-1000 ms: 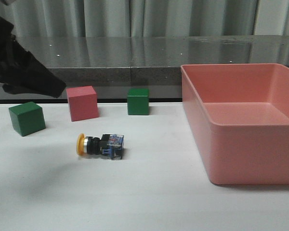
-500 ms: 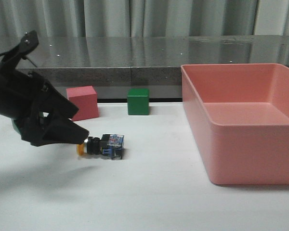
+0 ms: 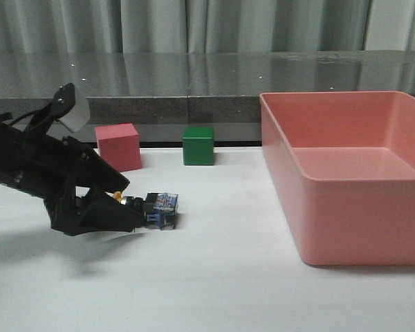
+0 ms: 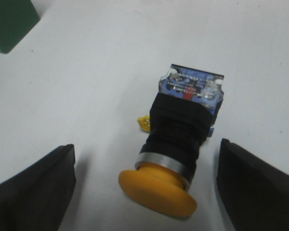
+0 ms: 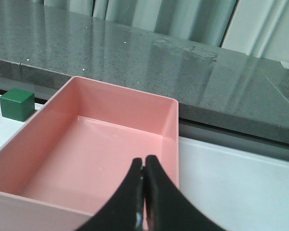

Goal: Place and stand button with both arms
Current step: 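Lower the left gripper and grasp the lying button around its body, then lift the button with the left gripper and rotate it cap-up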

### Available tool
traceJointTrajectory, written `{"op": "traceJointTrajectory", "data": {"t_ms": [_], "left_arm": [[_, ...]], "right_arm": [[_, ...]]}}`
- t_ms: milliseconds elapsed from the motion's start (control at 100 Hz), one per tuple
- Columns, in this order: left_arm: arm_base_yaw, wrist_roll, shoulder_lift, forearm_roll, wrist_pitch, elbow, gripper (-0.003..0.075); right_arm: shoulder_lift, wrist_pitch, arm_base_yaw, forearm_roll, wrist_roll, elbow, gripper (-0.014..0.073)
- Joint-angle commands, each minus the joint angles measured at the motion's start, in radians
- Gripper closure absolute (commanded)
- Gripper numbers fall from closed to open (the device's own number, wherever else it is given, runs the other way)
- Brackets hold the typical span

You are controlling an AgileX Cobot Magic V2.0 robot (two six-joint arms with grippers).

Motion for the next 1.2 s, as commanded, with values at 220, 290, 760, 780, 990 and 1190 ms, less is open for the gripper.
{"op": "traceJointTrajectory", "data": {"t_ms": [220, 290, 760, 780, 990, 1190], "left_arm": [[0.003, 0.002, 0.03, -0.04, 0.074, -0.025, 0.017], [0.003, 0.002, 0.033, -0.039, 0.074, -0.025, 0.0226], [0.024, -0.017, 0.01, 0.036, 0.183, -0.025, 0.0659], [0.029, -0.028, 0.004, 0.047, 0.19, -0.025, 0.0659], [0.065, -0.194, -0.138, 0.182, 0.183, -0.061, 0.0675], [0.058, -0.538, -0.298, 0.5, 0.183, -0.22, 0.0739]], "right_arm": [[0.006, -0.086, -0.007, 0.01, 0.0, -0.027, 0.0651], [0.006, -0.086, -0.007, 0.01, 0.0, -0.027, 0.0651], [0.006, -0.086, -0.007, 0.01, 0.0, -0.027, 0.0651], [0.006, -0.086, -0.007, 0.01, 0.0, -0.027, 0.0651], [0.006, -0.086, -0.007, 0.01, 0.0, -0.027, 0.0651], [0.006, -0.086, -0.007, 0.01, 0.0, -0.027, 0.0651]]}}
